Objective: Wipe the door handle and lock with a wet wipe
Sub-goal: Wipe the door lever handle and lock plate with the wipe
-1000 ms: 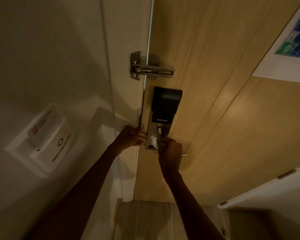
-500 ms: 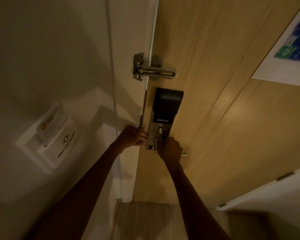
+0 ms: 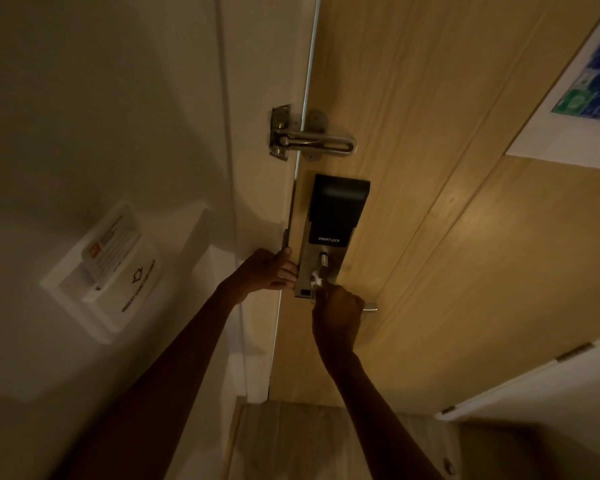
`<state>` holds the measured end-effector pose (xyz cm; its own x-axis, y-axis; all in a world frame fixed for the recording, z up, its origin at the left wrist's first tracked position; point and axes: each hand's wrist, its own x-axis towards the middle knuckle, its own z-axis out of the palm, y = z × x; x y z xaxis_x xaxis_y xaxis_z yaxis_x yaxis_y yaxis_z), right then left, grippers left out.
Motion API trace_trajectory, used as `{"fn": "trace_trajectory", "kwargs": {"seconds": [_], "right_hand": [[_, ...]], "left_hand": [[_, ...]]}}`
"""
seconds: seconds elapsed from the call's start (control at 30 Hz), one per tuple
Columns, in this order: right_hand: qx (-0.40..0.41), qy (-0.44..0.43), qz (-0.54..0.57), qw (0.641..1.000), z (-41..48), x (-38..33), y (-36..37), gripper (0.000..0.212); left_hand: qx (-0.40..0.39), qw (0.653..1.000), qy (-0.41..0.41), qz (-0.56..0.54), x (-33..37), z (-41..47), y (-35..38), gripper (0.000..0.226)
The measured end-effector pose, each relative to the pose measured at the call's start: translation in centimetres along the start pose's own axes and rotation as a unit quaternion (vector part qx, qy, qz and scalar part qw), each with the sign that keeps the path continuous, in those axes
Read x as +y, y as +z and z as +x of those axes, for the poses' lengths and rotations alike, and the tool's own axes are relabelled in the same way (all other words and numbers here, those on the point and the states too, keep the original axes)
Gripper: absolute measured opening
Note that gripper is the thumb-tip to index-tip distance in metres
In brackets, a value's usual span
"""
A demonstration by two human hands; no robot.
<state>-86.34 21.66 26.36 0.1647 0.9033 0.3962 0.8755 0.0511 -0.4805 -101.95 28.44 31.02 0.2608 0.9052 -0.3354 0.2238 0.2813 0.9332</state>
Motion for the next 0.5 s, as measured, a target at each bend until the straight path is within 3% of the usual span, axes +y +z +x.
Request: {"fn": "trace_trajectory", "kwargs": {"seconds": [0.03,0.13,0.23,0.37,0.5], "right_hand": [[0.007,-0.030,-0.004,1.000,-0.4,0.4,0.2,0.011],[0.024,-0.123,-0.028,0.992,-1.3,2.0,0.7,0.029],[0.045,-0.212,-0.052,0.975,-0.8,3.0,0.6,0.040],[0.033,-0.220,-0.104,0.969,-0.5,2.8,0.5,0.041],[0.008,-0.234,-0.138,0.962,-1.3,2.1,1.3,0.040]], "left_hand": [[0.000,1.000,-0.004,-0.011,0.0,0.0,0.0,0.055],[0.005,0.999,-0.016,-0.045,-0.1,0.1,0.1,0.046],[0.010,1.000,-0.005,-0.028,0.0,-0.2,0.2,0.051],[-0.005,1.000,-0.002,-0.010,0.1,-0.3,-0.3,0.055],[-0.038,0.997,-0.013,-0.064,0.4,-0.5,-1.1,0.048]]}}
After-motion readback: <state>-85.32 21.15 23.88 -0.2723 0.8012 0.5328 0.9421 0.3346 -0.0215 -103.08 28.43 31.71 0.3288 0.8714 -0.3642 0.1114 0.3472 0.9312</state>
